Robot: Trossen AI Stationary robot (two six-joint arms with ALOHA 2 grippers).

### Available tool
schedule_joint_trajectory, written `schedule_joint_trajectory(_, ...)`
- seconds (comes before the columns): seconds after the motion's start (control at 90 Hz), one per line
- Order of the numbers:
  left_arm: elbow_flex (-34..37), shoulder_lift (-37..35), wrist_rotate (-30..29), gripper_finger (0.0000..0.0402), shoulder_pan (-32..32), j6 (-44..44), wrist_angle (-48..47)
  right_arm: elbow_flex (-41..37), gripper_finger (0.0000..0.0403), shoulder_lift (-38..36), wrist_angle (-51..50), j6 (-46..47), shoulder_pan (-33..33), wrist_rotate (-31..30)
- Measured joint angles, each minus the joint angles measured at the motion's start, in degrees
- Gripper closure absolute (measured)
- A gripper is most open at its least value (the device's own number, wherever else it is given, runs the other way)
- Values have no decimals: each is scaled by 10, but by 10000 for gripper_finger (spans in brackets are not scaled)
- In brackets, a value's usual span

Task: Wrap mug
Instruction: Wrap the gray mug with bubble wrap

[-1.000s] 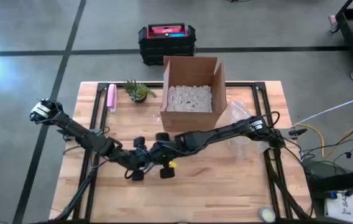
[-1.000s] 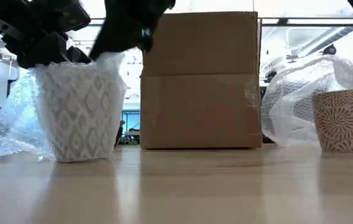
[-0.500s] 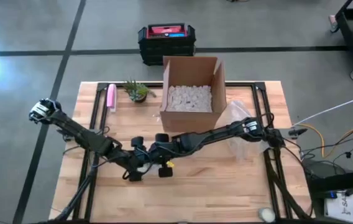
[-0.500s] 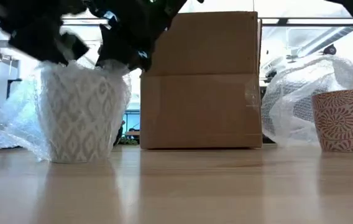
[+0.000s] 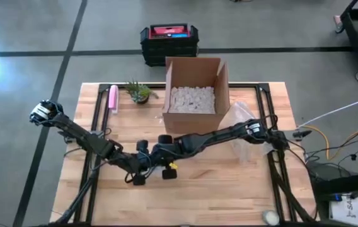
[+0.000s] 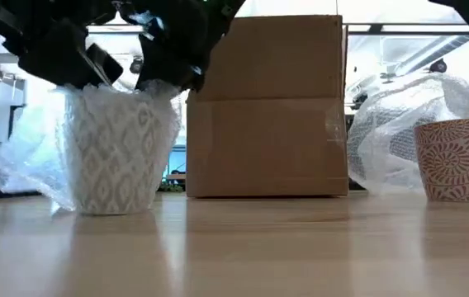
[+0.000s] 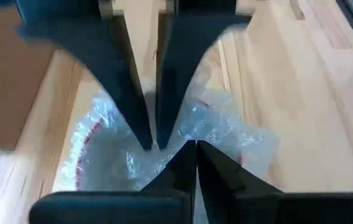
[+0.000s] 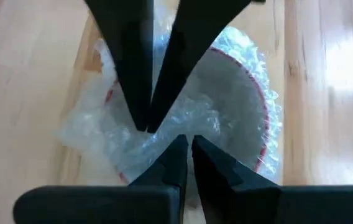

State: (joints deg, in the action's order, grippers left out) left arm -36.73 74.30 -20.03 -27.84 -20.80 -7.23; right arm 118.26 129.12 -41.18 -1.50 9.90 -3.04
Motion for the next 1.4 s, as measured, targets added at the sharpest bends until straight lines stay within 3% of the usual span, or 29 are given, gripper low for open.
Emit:
schedule_joint_trajectory(0.2, 10, 0, -3, 400, 1, -13, 9, 65, 389, -15, -134, 26, 3, -2)
schedule_joint_trajectory(0.4, 11, 0, -3, 400, 1, -11, 15, 24, 389, -18, -244, 76, 27, 0)
schedule_joint_trajectory(0.556, 12, 0, -2, 400, 1, -7, 17, -30, 389, -15, -141, 74, 36, 0)
schedule_joint_trajectory(0.667, 11, 0, -2, 400, 1, -9, 19, -32, 389, -20, -61, 47, 36, -21)
schedule_joint_trajectory(0.956, 12, 1, 1, 400, 1, -7, 19, -22, 389, -21, 30, 1, 26, -25)
schedule_joint_trajectory(1.189, 7, -5, 1, 398, 2, -9, 11, -31, 389, 9, 49, 22, 13, -15)
schedule_joint_trajectory(1.4, -45, -36, 41, 398, 1, -5, -97, -32, 389, 9, 49, 27, 13, -17)
